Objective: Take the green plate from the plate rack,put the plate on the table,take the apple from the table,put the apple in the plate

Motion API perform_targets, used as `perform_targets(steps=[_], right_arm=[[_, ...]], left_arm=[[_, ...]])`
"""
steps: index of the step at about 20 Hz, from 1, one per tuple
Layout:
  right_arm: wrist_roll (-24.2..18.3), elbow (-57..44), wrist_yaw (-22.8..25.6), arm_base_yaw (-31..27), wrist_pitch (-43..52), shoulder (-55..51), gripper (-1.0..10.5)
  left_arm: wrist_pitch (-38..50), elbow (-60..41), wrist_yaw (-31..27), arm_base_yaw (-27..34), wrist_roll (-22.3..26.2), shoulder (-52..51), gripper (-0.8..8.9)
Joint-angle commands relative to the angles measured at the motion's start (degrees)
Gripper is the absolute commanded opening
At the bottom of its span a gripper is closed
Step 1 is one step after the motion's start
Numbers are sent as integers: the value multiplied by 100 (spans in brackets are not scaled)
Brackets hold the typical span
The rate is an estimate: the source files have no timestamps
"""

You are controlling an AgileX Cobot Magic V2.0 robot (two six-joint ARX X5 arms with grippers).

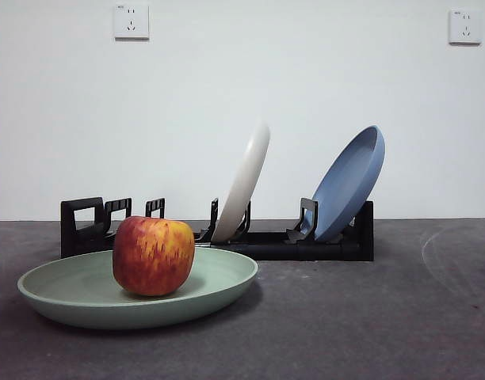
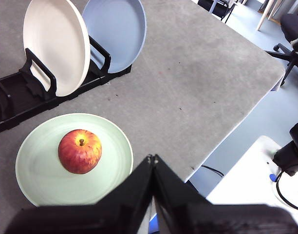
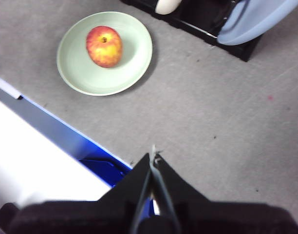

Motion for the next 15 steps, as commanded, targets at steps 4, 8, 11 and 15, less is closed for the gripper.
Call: perform_targets(steps=[4,8,11,15], right_arm=[[22,-46,61,15,-131,68,2],[22,-46,83,15,-131,81,2],[22,-46,83,15,-131,79,2],[22,-46,83,15,-131,79,2]], left_arm=[[7,-28,-33,-9,70,216,-3],[7,-28,-33,-9,70,516,-4],[11,-28,-28,179,68,603,-4],[205,-33,769,1569,87,341,-4]])
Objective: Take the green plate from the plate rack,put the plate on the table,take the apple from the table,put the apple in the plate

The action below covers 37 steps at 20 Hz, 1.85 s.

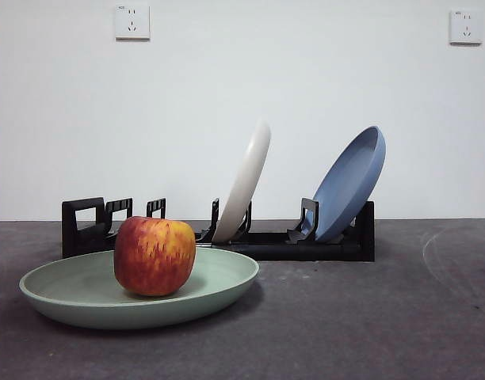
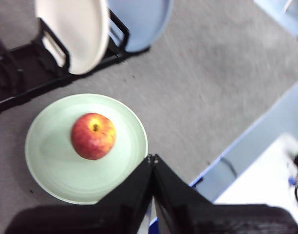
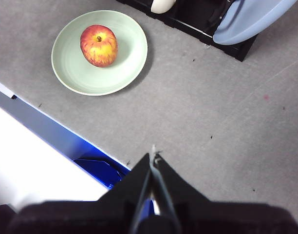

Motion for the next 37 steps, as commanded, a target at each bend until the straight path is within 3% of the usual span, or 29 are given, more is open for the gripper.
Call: perform_targets(steps=[1,4,7,11,17,22,28,29,37], right_arm=[[22,-46,4,15,-131,0,2],[22,-46,7,15,-131,2,2],[22,-46,7,15,-131,2,2],[22,-46,7,15,-131,0,2],[22,-46,7,15,-131,2,2],[22,-46,11,15,-131,13,2],[22,-46,48,15,-131,35,2],[22,-46,50,15,-131,35,2],[22,-46,50,15,-129,35,2]], left_arm=[[595,-85,278,1233,68,-330,-3],[2540,-669,389,2811,-70,-1047,-4],[3825,-1690,916,3821,-72,-1954,-4],[4671,-3300,960,4419,317,-3132,-4],[6067,-5434,752,4588,422,-4297,-4],[6074,-6229,433,4588,446,-4404,-4],[4634,-6269,-573,4586,654,-4404,-4],[4321,-6266,-579,4588,686,-4404,-3],[4380,-6262,-389,4483,844,-4404,-3]])
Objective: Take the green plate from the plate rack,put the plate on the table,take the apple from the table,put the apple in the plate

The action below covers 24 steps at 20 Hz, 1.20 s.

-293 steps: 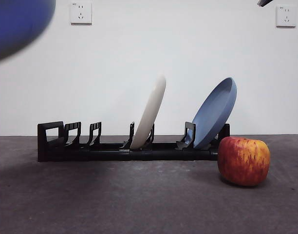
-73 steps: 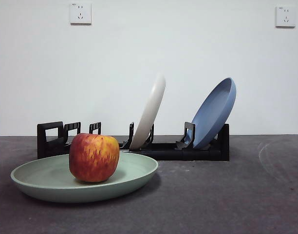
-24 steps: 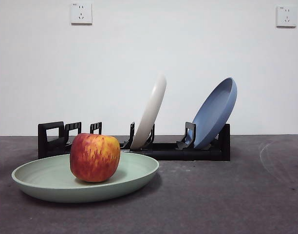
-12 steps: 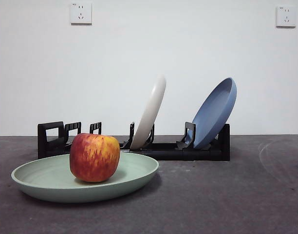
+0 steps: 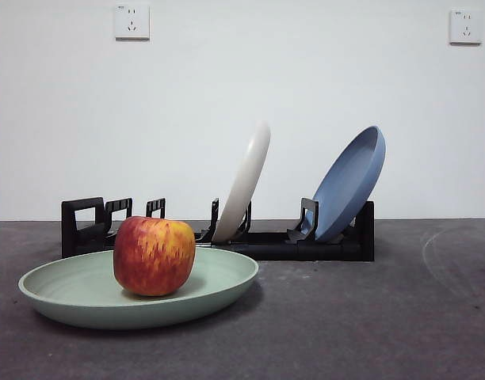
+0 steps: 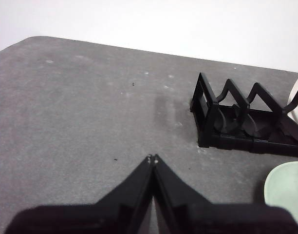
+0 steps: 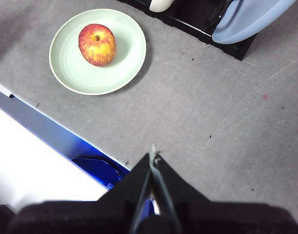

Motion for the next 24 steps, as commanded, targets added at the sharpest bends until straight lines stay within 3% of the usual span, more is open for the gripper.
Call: perform_targets(steps=[1,17,18,21,22,24], right_arm=[[22,-44,26,15,-129,-2,2],[-22,-44,26,15,-129,-2,2],[-153,-48,39,9,-52,-4,2],[-769,-175,813,-474,960,-199,2],[-1056,-345,782,-817,1582,-315,2],[-1620,-997,284,-1685,2951,-573,2]], left_arm=[[52,-39,24,-42,87,-11,-4],[50,-39,22,-39,87,400,-3],[50,-39,22,-39,87,415,-3],[50,-39,22,-39,87,431,-3],[50,-39,22,-39,87,431,-3],[50,-39,22,-39,87,431,-3]])
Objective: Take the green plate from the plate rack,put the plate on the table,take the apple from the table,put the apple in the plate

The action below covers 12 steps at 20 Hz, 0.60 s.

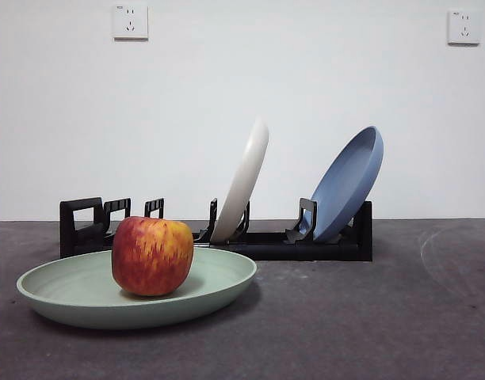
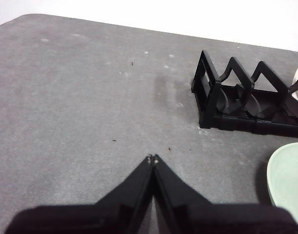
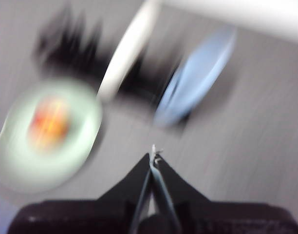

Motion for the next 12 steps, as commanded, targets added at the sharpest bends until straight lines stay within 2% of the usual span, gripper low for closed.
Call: perform_targets(steps=[1,3,6,8,12], right_arm=[[-986,-927,-715,-1003,1552,-260,2],[-1408,-2304,-1666,-2087,3209,-588,2],[-1270,-3928,-2369,-2944,4680,-968,2],[-1071,-4828,-2402,-3283,5237,-1283,2],[-802,-5910,-2361,-3639,5633,-1965,2]], left_arm=[[50,-39,11,-13,85,2,-3],[50,-39,11,-13,85,2,-3],[50,-39,11,-13,85,2,-4],[50,-39,11,-13,85,2,-3],[50,-39,11,-13,85,2,-4]])
